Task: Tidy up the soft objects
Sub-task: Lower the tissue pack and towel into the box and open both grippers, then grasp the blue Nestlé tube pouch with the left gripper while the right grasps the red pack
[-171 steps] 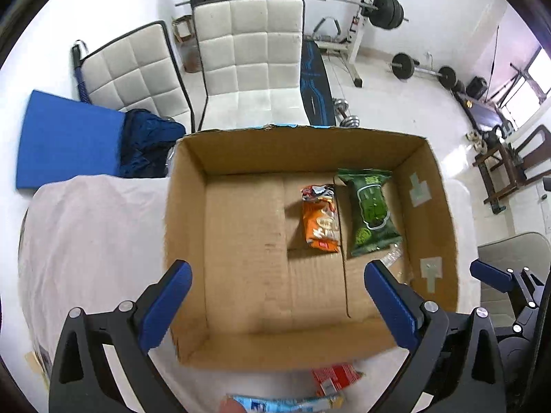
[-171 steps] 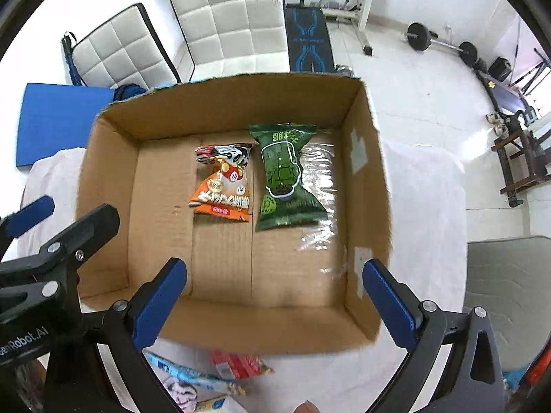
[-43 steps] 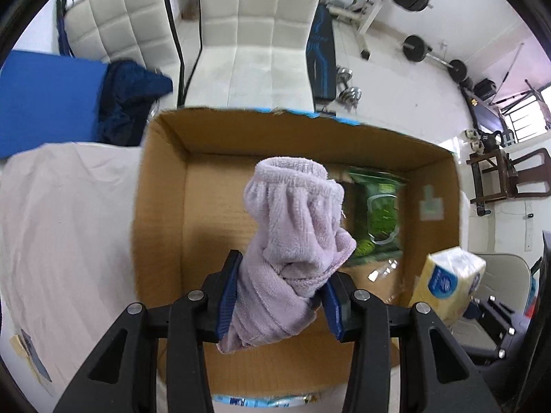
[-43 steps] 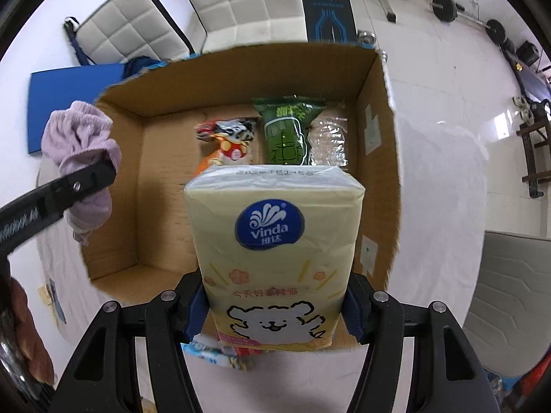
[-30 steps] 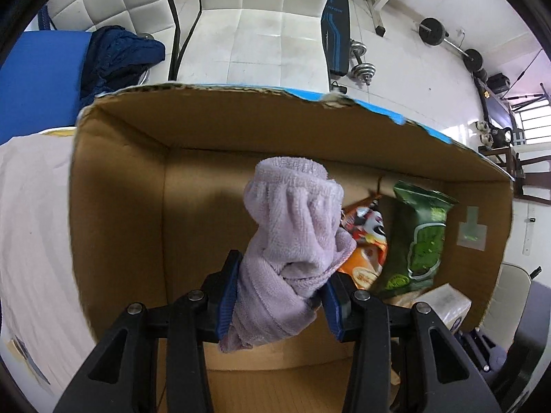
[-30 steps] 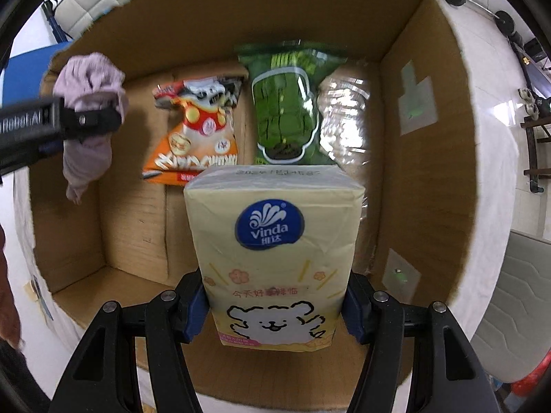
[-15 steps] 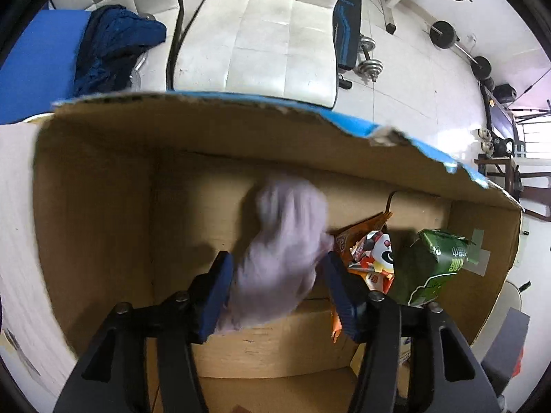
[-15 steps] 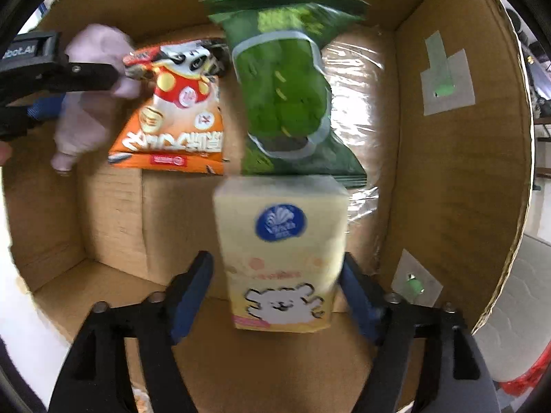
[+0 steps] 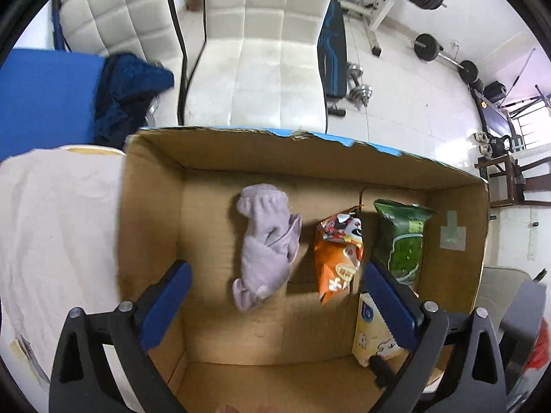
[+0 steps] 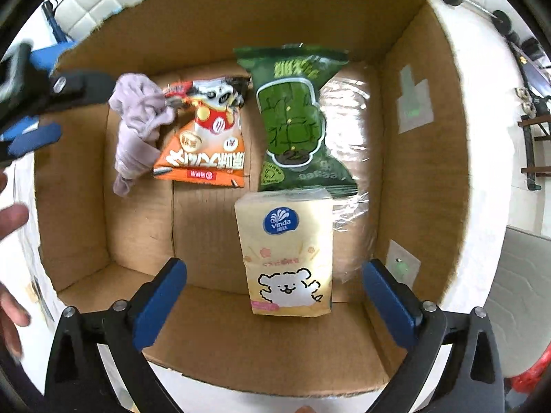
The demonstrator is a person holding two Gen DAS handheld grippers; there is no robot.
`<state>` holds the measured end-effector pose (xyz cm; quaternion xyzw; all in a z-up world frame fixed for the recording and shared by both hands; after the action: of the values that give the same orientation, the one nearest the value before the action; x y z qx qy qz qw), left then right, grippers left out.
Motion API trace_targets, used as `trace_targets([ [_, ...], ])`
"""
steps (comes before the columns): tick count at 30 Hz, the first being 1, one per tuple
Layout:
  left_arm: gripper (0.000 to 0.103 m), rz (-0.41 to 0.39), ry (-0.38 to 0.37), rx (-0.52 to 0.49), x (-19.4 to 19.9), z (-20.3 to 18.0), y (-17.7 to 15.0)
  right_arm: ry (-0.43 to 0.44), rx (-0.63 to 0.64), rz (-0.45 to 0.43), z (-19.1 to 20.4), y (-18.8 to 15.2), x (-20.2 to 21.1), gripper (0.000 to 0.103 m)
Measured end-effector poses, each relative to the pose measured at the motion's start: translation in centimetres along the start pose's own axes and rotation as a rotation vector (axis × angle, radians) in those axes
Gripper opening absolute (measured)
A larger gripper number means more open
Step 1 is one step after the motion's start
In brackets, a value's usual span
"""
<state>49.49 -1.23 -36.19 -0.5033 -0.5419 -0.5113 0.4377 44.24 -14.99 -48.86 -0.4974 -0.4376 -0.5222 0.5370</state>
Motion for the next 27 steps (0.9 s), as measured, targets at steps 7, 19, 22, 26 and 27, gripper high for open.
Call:
trace_targets([
  [7,0.103,-0.097,0.027,-0.016,4.0,0.3,-3.5,-0.034,0.000,-0.092,0.3,-1.3,3.5,0.103],
  [19,0.103,-0.221,0.079,-0.007,10.6,0.1,-10.3,-0.036,0.016,-0.231,1.0,-6.5,10.3,0.103],
  [22,0.103,-0.244,0.078,0.009,12.1,0.0,-11.9,-0.036,0.013,-0.259,1.1,-7.5,11.1,0.103],
  [26,0.102,-0.246,0.065,0.050,13.1,-0.1,-14.0,-0.042,0.019,-0.307,1.0,-9.1,13.3,0.103],
  [27,0.102,-0.241,0.059,0.060,13.3,-0.2,-14.5,-0.039,0.015,-0.317,0.9,-9.5,13.8,0.103],
])
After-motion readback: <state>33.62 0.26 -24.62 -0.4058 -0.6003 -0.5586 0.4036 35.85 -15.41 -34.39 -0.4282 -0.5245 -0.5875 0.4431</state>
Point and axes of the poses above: each gripper's, at about its wrist camera, not at the fingertips, and x roughly against the way its jaws point, z to its left, y to its top, the point moved 8 cm from there along -x, roughly the way its jaws point, and after that the axes turned 3 degrees about y, right-handed, at the moved point
